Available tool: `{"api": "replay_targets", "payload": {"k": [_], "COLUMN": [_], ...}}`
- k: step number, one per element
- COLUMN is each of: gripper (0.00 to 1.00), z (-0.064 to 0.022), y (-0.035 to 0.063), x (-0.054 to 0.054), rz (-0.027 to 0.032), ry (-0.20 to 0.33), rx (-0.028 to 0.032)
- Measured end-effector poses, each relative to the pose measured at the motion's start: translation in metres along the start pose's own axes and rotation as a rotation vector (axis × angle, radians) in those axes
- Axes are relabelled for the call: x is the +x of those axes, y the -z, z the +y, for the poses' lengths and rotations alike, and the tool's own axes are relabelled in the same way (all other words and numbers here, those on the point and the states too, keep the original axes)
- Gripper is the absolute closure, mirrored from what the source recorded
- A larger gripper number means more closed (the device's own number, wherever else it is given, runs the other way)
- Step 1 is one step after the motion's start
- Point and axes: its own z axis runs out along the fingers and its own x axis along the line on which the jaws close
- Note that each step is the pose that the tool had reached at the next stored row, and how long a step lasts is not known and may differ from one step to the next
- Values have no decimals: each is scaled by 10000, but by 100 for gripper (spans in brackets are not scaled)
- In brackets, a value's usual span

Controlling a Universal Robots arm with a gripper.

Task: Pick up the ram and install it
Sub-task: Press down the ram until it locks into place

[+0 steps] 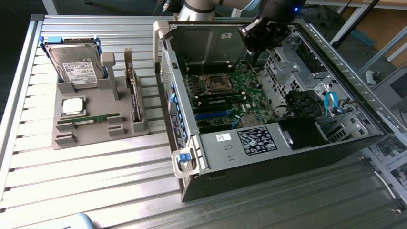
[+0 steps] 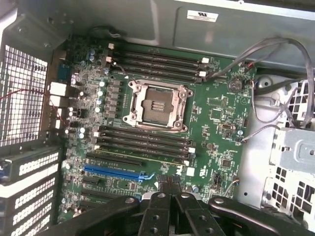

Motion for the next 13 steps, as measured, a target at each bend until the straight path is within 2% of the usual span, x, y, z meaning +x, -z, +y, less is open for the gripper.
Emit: {"api": "replay_targets", "payload": {"k": [13], "gripper": [89], "z": [0], "y": [-2], "x": [1], "rz": [-5], "ry": [-866], "rx": [-27]}}
